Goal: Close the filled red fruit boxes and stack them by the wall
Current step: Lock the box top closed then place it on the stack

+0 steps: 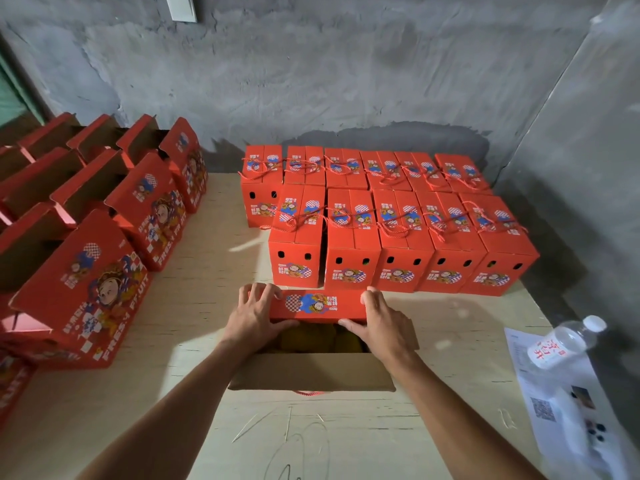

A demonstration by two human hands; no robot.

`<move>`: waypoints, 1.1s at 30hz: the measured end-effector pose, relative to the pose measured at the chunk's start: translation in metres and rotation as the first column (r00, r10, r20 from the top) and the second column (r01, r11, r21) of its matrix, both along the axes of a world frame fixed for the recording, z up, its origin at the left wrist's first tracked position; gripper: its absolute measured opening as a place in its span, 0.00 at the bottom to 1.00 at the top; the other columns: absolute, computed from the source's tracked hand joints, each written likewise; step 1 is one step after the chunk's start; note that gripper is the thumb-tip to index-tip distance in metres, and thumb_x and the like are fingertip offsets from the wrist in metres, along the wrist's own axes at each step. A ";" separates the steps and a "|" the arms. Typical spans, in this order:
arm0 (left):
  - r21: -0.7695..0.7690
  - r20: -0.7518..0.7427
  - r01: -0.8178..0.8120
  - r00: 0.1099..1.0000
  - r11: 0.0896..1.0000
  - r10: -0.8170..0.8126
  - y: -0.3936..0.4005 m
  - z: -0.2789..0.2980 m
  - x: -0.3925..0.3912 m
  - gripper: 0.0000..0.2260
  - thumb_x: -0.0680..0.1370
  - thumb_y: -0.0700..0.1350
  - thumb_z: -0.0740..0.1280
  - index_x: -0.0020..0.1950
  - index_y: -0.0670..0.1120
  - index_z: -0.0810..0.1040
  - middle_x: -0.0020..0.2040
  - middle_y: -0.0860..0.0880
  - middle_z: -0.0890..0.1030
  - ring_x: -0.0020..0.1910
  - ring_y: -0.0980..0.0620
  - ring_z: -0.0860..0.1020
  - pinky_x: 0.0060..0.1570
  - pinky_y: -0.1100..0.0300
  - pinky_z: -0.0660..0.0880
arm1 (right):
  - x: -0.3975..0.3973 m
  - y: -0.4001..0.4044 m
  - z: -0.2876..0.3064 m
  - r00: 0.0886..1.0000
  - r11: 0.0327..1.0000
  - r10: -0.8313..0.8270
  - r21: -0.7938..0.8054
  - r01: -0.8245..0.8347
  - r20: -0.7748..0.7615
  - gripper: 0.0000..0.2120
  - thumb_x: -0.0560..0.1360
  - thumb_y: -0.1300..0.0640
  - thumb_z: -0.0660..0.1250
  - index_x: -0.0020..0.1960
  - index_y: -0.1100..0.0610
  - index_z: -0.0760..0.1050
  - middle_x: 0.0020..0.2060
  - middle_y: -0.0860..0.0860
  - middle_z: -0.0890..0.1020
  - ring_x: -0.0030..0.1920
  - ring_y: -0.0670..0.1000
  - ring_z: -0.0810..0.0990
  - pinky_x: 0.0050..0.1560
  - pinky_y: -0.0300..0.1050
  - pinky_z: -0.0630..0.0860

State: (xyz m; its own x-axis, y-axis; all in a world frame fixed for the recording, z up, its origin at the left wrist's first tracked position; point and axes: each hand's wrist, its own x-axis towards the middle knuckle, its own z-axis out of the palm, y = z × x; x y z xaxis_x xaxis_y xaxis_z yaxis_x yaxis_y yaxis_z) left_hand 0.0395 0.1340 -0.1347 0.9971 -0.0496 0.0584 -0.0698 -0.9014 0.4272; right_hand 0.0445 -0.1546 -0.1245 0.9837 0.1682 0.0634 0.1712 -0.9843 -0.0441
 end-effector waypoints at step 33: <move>0.284 -0.142 -0.273 0.936 0.919 0.322 0.052 0.028 -0.037 0.43 0.68 0.83 0.51 0.66 0.51 0.74 0.62 0.46 0.82 0.56 0.45 0.82 0.58 0.47 0.77 | -0.002 0.046 -0.024 0.989 0.984 0.034 0.177 -0.008 -0.141 0.34 0.83 0.32 0.39 0.84 0.46 0.43 0.83 0.52 0.40 0.82 0.57 0.34 0.80 0.61 0.35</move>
State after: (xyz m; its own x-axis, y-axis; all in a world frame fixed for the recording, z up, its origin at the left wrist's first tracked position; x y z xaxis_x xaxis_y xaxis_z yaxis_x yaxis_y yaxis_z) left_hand 0.0025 0.1862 -0.1068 0.9598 0.2623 -0.1002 0.2757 -0.9479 0.1595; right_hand 0.0420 -0.1085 -0.1484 0.9811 0.1878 -0.0476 0.1711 -0.9552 -0.2414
